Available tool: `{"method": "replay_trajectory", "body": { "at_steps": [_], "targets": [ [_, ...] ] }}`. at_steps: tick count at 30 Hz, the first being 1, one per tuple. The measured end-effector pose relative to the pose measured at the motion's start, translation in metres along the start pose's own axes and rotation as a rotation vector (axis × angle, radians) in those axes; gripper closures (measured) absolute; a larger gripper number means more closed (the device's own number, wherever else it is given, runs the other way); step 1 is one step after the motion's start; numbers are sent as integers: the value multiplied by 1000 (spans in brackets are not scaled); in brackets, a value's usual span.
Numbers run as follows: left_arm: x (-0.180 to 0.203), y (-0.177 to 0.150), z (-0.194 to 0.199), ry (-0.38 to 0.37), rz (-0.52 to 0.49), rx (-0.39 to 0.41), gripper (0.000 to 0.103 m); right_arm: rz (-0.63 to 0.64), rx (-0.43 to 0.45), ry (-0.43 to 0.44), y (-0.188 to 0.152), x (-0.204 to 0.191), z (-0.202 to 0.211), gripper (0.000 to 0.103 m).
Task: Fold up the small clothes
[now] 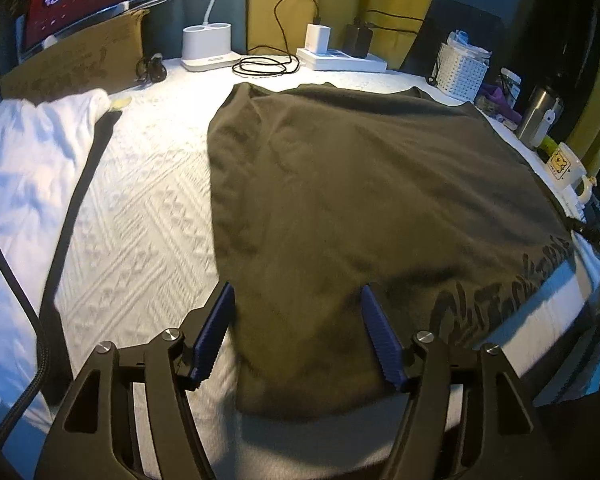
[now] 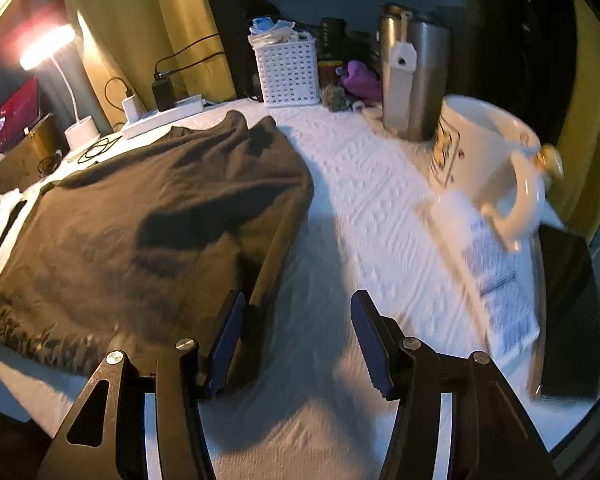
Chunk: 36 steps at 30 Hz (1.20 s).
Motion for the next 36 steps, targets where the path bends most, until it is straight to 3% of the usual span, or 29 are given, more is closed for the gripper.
{"method": "replay_trajectory", "body": {
  "at_steps": [4, 7, 8, 11, 14, 15, 16, 17, 19, 23, 26, 32, 36],
  "targets": [
    [-4, -12, 5, -21, 12, 7, 36, -11, -13, 20, -13, -6, 4, 56],
    [-4, -24, 2, -35, 45, -7, 33, 3, -11, 26, -21, -13, 4, 72],
    [-3, -24, 3, -33, 38, 9, 32, 22, -10, 30, -23, -17, 5, 81],
    [4, -29, 4, 1, -14, 14, 30, 49, -21, 45, -26, -27, 6, 95],
    [9, -32, 3, 54, -81, 46, 30, 80, -20, 21, -22, -30, 9, 98],
    [10, -33, 2, 68, -99, 50, 36, 88, -14, 15, -19, -29, 10, 98],
    [15, -31, 5, 50, -110, 57, 65, 109, -5, 8, -13, -31, 14, 98],
    [16, -30, 6, 23, -113, 50, 81, 118, 8, -2, -8, -29, 18, 98],
    [17, -27, 9, -3, -103, 38, 90, 145, 44, -16, 9, -28, 30, 98],
    [6, -9, 33, -44, -22, 98, 91, 190, 97, -31, 35, -23, 52, 98],
    [-1, 0, 42, -37, -13, 119, 91, 231, 77, -29, 36, -22, 49, 99],
    [-11, -18, 20, -4, 9, 38, 91, 223, -46, -52, -1, -2, 9, 99],
    [-10, -22, 21, -1, 0, 24, 91, 197, -62, -60, -20, 8, 8, 99]
  ]
}}
Point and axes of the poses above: each gripper's, at about its wrist camera, not at the fingertips, and z roughly against the way its jaws point, x to its right, y to its top, the point moved 9 cm from there along -z, roughly the way its jaws point, and after that the axes turned 2 degrees about -z, right-handed, at the moved point
